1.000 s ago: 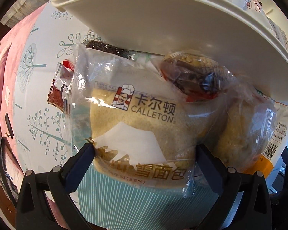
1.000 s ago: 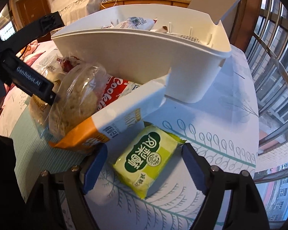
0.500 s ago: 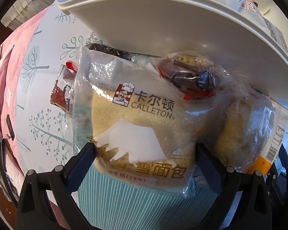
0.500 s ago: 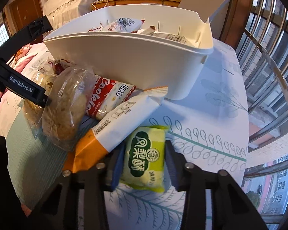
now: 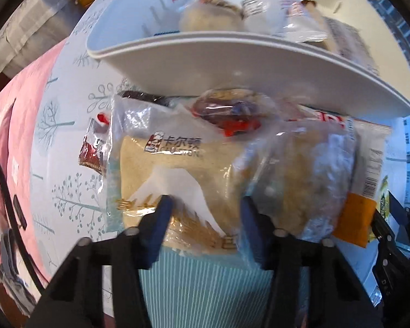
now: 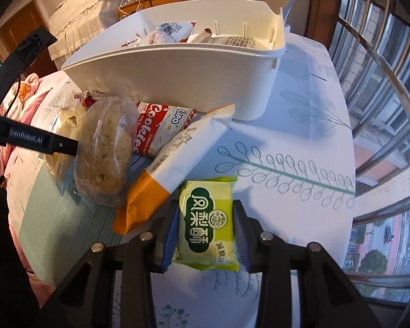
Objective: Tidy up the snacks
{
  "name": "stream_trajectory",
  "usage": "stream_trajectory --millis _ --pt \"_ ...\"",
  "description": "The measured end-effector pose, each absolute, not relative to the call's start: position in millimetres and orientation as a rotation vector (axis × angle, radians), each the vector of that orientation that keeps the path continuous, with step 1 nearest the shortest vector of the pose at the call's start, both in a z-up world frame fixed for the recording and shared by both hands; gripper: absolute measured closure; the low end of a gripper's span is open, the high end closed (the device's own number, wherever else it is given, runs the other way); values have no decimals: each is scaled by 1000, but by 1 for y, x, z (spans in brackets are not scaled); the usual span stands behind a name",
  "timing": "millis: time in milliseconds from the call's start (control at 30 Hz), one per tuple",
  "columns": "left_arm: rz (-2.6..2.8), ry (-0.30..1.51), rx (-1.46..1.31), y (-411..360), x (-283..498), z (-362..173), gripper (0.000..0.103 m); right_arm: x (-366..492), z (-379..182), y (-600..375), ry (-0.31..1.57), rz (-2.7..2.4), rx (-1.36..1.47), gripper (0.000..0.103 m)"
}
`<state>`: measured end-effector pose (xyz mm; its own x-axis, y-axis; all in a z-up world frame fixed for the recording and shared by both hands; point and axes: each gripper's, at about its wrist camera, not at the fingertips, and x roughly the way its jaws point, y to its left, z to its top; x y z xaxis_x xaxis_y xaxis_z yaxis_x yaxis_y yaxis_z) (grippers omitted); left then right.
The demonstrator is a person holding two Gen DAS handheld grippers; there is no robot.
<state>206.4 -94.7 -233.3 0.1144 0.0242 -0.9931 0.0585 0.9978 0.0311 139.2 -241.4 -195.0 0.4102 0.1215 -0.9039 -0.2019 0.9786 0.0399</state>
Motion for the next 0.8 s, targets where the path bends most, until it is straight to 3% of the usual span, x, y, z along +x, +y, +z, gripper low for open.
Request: stream_trajectory --millis 67,133,167,467,667,767,800 --pt "-50 1443 43 -94 201 -229 67 137 -192 -241 1126 195 -73 65" --pt "-91 1437 1 -91 198 -224 86 135 -187 -239 1118 184 -67 65" --pt "-111 1437 -18 -89 196 -223 90 134 -186 -237 1116 180 -63 65" --pt "-342 1479 8 -72 189 -204 93 123 -177 -238 1114 110 17 65" --pt "-500 1477 168 -63 189 -187 77 117 -173 -236 1108 47 68 65" --pt "-556 1472 269 -62 201 -186 66 115 -172 -236 1104 11 108 65" --pt "-577 1471 306 -64 202 -185 57 114 -172 -236 1103 0 122 65"
